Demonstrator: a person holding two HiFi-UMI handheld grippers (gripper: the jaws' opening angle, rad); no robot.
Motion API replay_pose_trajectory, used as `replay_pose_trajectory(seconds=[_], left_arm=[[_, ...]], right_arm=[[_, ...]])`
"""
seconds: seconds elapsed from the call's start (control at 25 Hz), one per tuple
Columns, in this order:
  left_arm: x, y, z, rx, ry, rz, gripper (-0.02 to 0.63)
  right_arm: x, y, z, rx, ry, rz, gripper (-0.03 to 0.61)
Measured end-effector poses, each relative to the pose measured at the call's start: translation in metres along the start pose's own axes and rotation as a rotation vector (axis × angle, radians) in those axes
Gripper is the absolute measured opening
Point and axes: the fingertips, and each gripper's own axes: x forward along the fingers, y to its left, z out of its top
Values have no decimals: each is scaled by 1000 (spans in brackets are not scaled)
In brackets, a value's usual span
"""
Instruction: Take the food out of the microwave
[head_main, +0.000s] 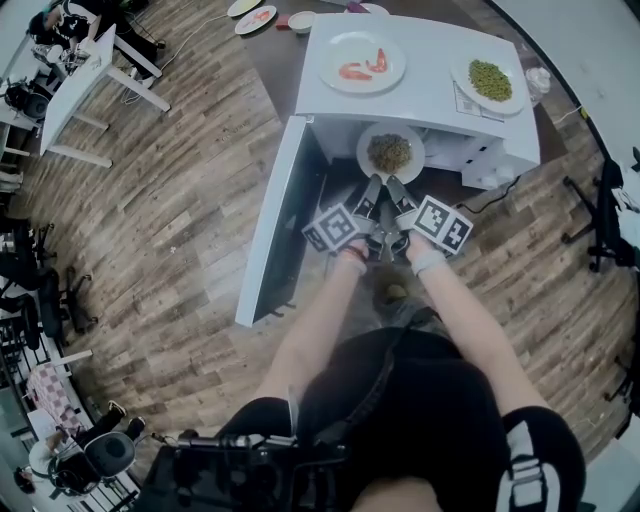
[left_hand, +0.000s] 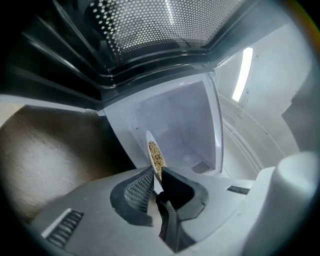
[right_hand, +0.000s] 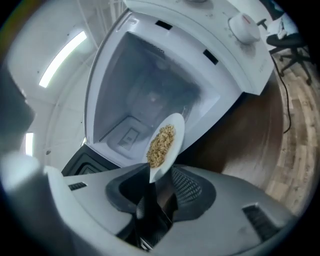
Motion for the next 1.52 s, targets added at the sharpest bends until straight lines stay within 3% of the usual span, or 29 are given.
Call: replay_pose_trajectory(seconds=[0.56,0.8,1.16,1.36,1.52], left_arm=[[-3,-1,-4,-3,-9,10,55],[-1,2,-7,-57,-8,5,137],[2,2,-4,-111,-35,-15,137],[5,4,-5,-134,-32,-13,79],[5,3,-6,-136,-22,-16,74]], right_arm=[[2,-3,1,94,-18,53,74],[0,1,0,110,-10,96,26],[-4,4,-5,217,0,171,11],[-3,-4,-3,233,-6,171,11],[-4,-5,-2,246,-10,169,17]])
